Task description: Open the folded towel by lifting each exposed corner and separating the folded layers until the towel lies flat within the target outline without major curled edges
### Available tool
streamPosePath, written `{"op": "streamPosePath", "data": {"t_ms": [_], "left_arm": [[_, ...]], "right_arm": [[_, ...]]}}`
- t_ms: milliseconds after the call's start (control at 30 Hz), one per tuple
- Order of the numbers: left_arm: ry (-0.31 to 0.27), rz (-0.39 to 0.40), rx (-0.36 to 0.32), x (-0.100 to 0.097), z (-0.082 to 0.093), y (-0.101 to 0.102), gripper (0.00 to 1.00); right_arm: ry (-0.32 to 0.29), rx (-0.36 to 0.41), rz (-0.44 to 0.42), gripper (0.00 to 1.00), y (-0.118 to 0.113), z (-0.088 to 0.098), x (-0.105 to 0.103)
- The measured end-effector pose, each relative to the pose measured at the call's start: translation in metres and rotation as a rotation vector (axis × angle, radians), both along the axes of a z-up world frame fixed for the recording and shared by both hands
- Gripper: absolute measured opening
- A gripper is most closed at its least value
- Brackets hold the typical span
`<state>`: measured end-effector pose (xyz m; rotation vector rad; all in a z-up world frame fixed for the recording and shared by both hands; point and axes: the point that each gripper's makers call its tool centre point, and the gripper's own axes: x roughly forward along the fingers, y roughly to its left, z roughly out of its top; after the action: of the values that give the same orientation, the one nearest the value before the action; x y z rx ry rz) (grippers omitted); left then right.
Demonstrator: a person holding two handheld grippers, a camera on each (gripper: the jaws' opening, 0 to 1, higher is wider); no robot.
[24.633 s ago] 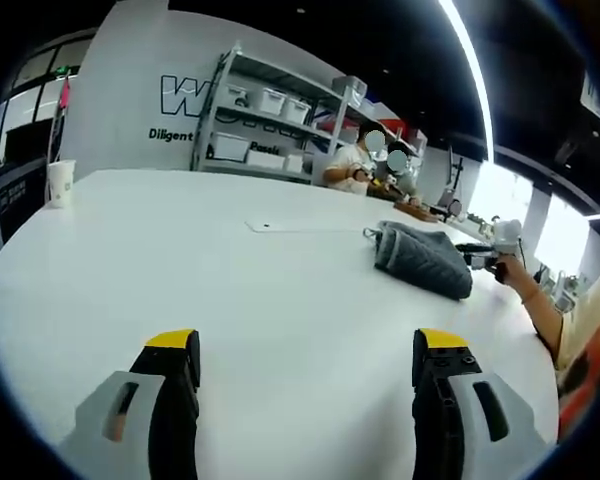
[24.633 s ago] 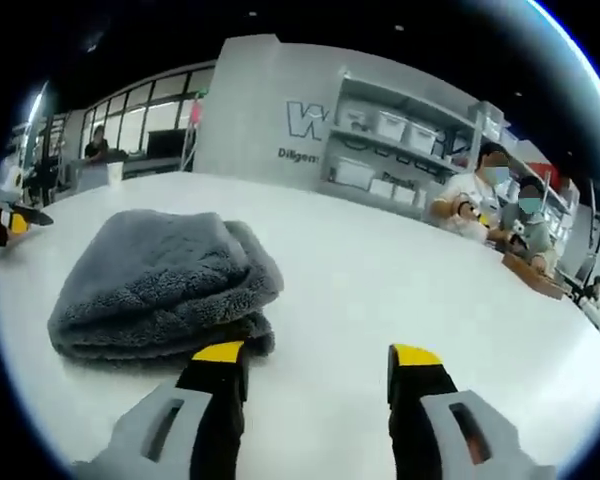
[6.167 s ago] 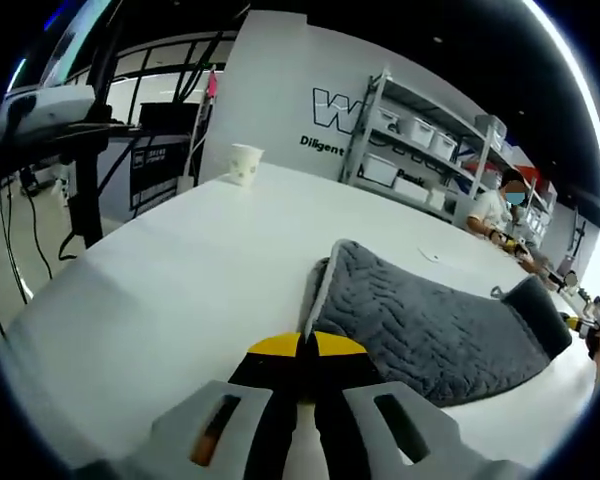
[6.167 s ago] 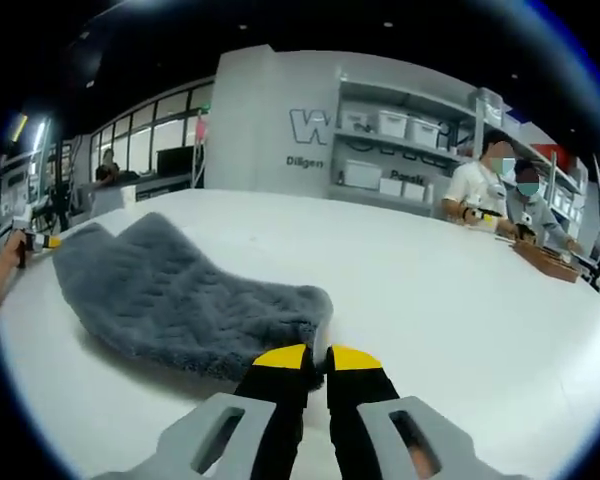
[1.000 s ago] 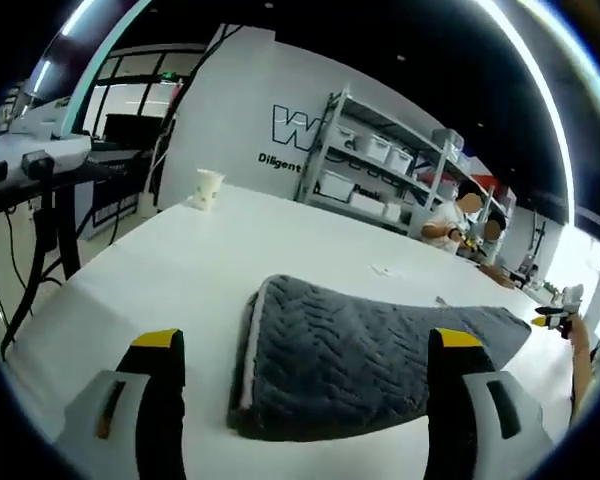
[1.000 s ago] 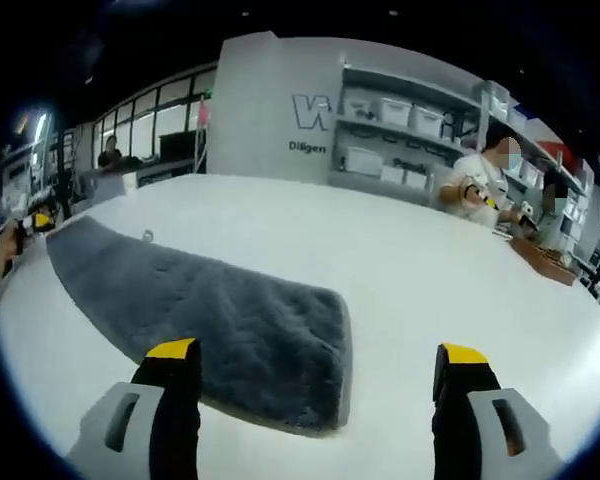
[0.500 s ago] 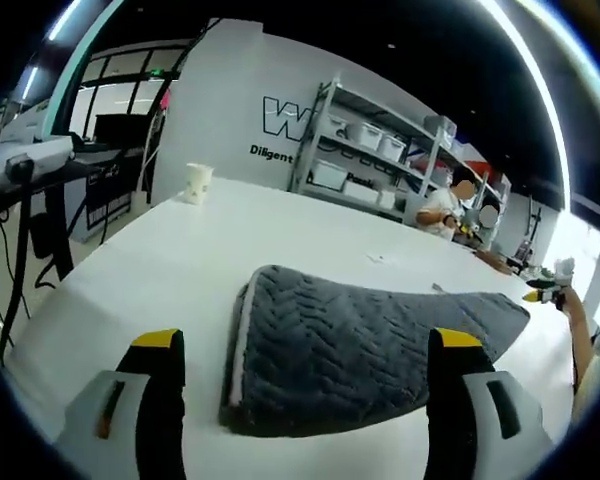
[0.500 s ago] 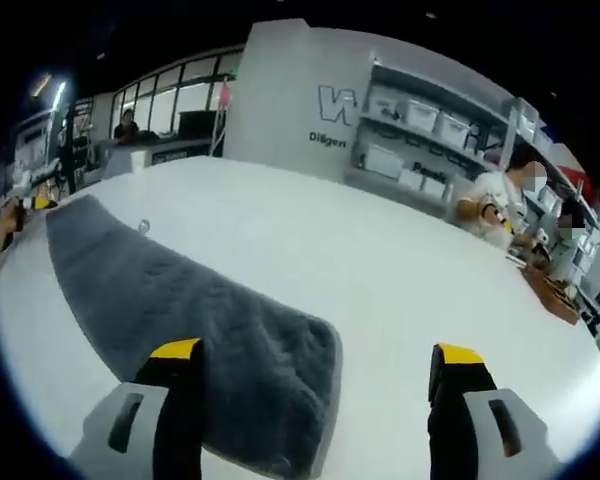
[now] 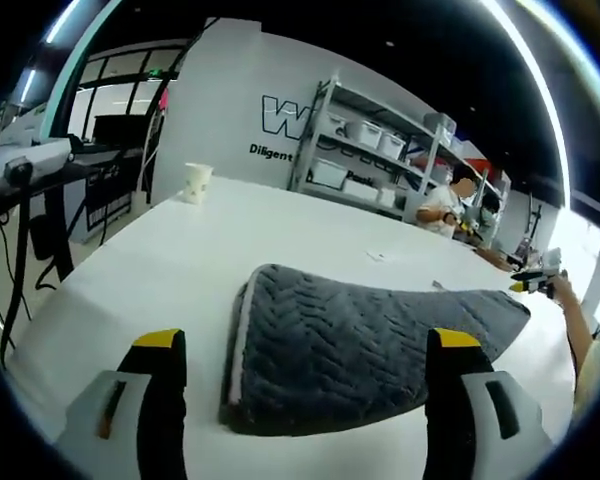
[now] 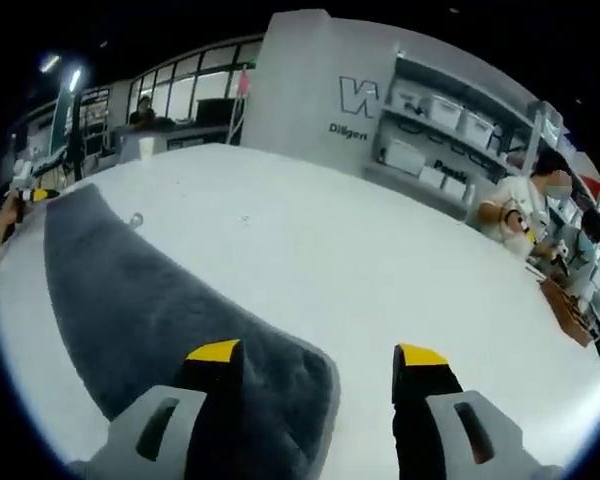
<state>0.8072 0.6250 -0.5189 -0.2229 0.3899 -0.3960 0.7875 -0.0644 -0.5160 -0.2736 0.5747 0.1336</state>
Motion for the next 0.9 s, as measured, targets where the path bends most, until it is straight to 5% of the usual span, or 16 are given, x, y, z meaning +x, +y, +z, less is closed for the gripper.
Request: {"op": "streamPosePath", "data": {"t_ms": [300,567,667,900], "left_arm": [[0.000,0.019,0.007,0.000,0.000,0.003,0.97],[0.001,0.021,0.017,-0.002,0.000,0.003,0.97],[0.003,0.022,0.018,-0.001,-0.001,0.004,0.97],[0.008,0.021,0.020,-0.002,-0.002,0.004,0.96]], "right_arm": [[0.076,0.019,0.003,0.32,-0.002,-0.035,0.000],[0.080,0.001,0.031,0.18,0.004,-0.037,0.001],[0.078,-0.024,0.048,0.00,0.006,-0.039,0.001],[0.066,-0.070,0.046,0.00,0.004,-0.035,0.001]]}}
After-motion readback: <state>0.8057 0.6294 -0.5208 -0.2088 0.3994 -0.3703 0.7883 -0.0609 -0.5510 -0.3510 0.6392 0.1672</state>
